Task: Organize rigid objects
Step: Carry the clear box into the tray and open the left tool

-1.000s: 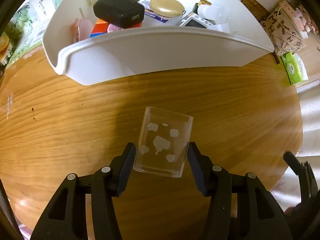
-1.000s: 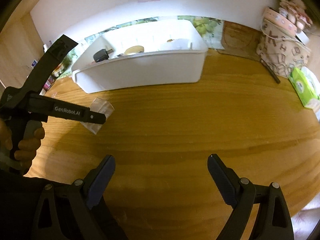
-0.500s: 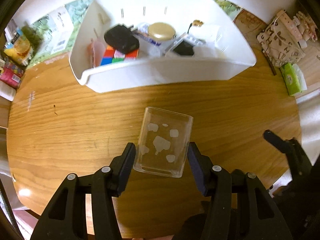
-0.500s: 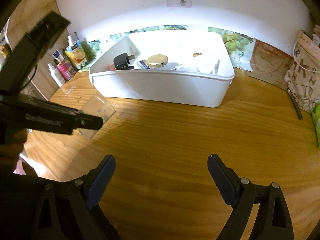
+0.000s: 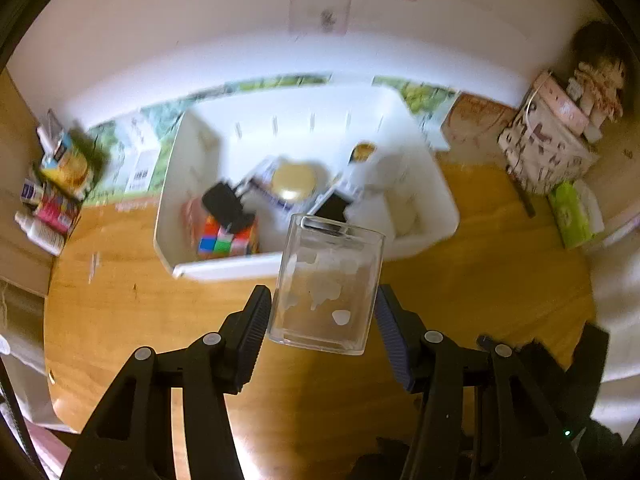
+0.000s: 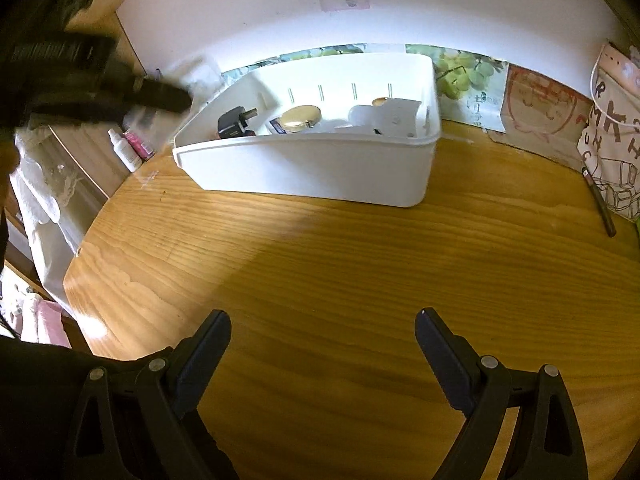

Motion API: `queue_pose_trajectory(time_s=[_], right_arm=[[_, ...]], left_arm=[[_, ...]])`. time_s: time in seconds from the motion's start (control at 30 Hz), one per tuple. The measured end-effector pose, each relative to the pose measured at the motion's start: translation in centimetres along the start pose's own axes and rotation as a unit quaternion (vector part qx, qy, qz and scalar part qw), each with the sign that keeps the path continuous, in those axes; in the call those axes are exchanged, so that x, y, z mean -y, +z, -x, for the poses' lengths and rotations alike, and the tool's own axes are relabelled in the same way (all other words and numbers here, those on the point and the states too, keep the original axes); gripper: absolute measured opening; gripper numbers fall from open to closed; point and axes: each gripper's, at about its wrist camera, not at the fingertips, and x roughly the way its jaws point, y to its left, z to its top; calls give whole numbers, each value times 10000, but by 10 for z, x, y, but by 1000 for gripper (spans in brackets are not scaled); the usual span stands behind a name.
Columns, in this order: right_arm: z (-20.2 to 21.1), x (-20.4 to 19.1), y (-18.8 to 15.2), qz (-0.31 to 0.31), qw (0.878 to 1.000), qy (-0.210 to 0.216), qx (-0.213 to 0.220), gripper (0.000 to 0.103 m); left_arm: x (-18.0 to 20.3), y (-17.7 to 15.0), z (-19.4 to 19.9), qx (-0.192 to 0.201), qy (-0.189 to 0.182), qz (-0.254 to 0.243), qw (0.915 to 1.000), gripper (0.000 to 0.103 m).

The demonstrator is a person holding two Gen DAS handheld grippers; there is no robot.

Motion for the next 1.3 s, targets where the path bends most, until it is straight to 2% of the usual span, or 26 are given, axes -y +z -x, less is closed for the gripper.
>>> queue_pose_trajectory(time_s=[0.17, 0.3, 0.5, 0.6, 0.63, 0.77, 1.13, 1.2, 1.3], right_arm=[[-2, 26, -2, -85, 9999, 0, -108, 94], [-4, 48, -4, -217, 9995, -26, -233, 94], [-10, 75, -2, -353, 9988, -21, -344, 94], [-15, 87, 1, -454, 9981, 12, -423, 94], [-15, 91, 1, -471, 9979, 23, -439, 94], [-23, 101, 4, -526, 9971, 67, -550, 94], [-43, 102, 10, -443, 9956, 134, -811, 94], [-42, 99, 11, -384, 9961, 111, -793, 94], [-38, 96, 11, -357, 9965, 36, -752, 94]], left_arm=[[17, 24, -2, 428, 0, 48, 9991, 57], [26, 40, -12, 795, -98, 295, 9963, 57], [31, 55, -29, 1125, -228, 730, 9907, 57], [28, 63, -39, 1052, -662, 1037, 9868, 57], [28, 64, -41, 1071, -702, 1096, 9857, 57], [36, 72, -49, 1193, -460, 1019, 9865, 57], [34, 80, -63, 1143, -358, 1037, 9874, 58], [32, 80, -61, 1163, -381, 1032, 9871, 60], [29, 77, -55, 1194, -403, 1057, 9864, 73]])
